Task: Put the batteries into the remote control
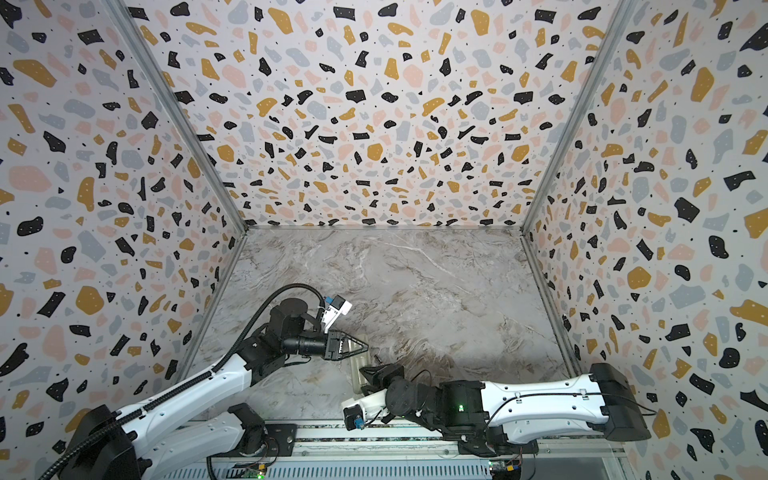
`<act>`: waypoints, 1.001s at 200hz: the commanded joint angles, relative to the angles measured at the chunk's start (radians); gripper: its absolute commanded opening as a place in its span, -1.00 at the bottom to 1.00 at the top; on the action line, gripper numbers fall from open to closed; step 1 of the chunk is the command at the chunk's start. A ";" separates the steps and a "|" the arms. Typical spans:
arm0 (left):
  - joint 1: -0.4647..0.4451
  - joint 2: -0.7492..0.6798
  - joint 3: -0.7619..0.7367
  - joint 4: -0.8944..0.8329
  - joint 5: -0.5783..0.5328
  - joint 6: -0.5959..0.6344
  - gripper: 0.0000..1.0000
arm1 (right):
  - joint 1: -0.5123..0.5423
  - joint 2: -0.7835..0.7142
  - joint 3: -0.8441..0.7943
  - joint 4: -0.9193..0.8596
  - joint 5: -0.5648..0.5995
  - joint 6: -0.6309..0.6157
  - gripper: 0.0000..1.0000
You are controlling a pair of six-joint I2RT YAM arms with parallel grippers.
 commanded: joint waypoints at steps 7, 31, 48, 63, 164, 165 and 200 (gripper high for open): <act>-0.005 0.005 0.010 -0.002 0.041 0.014 -1.00 | 0.001 -0.044 0.007 0.050 0.050 -0.001 -0.06; -0.006 0.003 0.012 -0.004 0.040 0.017 -1.00 | -0.001 -0.049 0.005 0.052 0.043 -0.001 -0.06; -0.005 0.004 0.015 -0.004 0.041 0.016 -1.00 | 0.000 -0.043 0.005 0.052 0.046 0.000 -0.06; -0.005 0.005 0.016 -0.005 0.041 0.016 -1.00 | 0.000 -0.038 0.004 0.051 0.048 0.000 -0.06; -0.005 0.003 0.038 -0.031 0.027 0.032 -1.00 | -0.001 -0.013 0.009 0.038 0.046 0.000 0.12; -0.005 0.003 0.040 -0.032 0.027 0.032 -1.00 | 0.000 -0.013 0.009 0.038 0.046 0.000 0.12; -0.005 0.006 0.048 -0.035 0.026 0.031 -1.00 | -0.001 -0.019 0.010 0.034 0.036 0.005 0.18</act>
